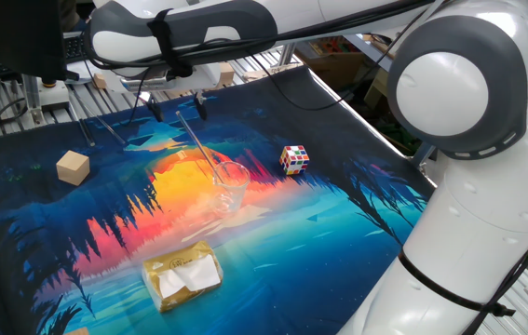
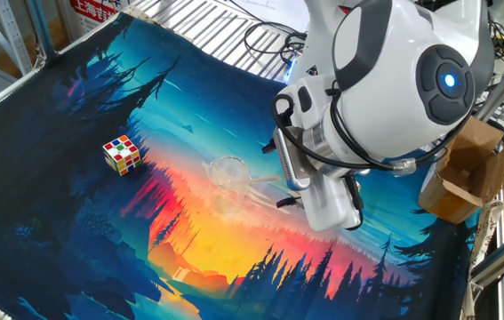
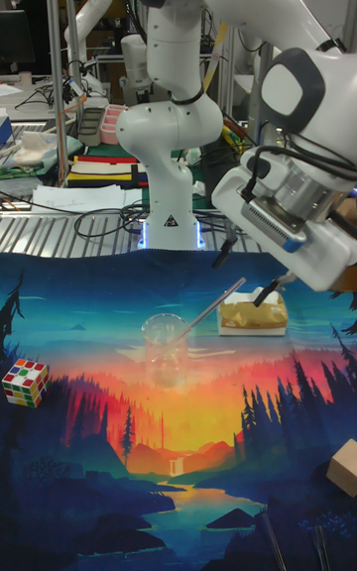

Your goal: Shake the test tube

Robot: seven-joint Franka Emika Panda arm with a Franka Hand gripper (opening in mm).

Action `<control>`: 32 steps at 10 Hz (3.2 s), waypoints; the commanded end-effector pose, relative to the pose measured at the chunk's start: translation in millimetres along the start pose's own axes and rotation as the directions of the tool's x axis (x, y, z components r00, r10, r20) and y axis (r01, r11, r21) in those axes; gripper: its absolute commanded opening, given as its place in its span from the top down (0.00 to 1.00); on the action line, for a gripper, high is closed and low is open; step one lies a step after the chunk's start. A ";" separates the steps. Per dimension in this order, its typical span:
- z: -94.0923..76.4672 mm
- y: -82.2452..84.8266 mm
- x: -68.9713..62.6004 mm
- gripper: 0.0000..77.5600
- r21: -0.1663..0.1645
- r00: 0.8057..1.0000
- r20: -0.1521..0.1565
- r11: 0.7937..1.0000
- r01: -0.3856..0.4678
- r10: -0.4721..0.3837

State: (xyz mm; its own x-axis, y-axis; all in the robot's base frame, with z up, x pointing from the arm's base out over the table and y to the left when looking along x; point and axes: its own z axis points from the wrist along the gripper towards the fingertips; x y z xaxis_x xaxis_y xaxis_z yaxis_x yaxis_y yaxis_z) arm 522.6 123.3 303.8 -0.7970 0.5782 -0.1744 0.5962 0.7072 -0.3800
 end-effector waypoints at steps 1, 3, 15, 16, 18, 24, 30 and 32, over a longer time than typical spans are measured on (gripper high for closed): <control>-1.2 -0.1 -0.5 0.99 -0.003 1.000 0.001 1.000 0.002 -0.002; -1.2 -0.1 -0.5 0.99 -0.003 1.000 0.001 1.000 0.002 -0.002; -43.6 -16.8 -5.3 0.99 -0.061 0.990 -0.029 0.989 0.136 -0.138; -53.6 -22.4 -6.6 0.99 -0.066 0.987 -0.032 0.985 0.157 -0.160; -67.4 -31.4 -8.5 0.99 -0.070 0.983 -0.025 0.981 0.182 -0.184; -87.1 -53.8 -18.5 0.99 -0.091 0.965 0.025 0.960 0.263 -0.262; -97.7 -93.8 -43.2 0.99 -0.214 0.929 0.062 0.904 0.369 -0.365; -105.8 -107.8 -45.6 0.99 -0.245 0.925 0.073 0.893 0.378 -0.372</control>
State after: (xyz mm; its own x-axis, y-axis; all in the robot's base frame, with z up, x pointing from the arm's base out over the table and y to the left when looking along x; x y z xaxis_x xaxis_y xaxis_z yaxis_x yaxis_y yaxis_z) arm 509.2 69.8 440.0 -0.9635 0.2547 -0.0819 0.2666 0.9397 -0.2144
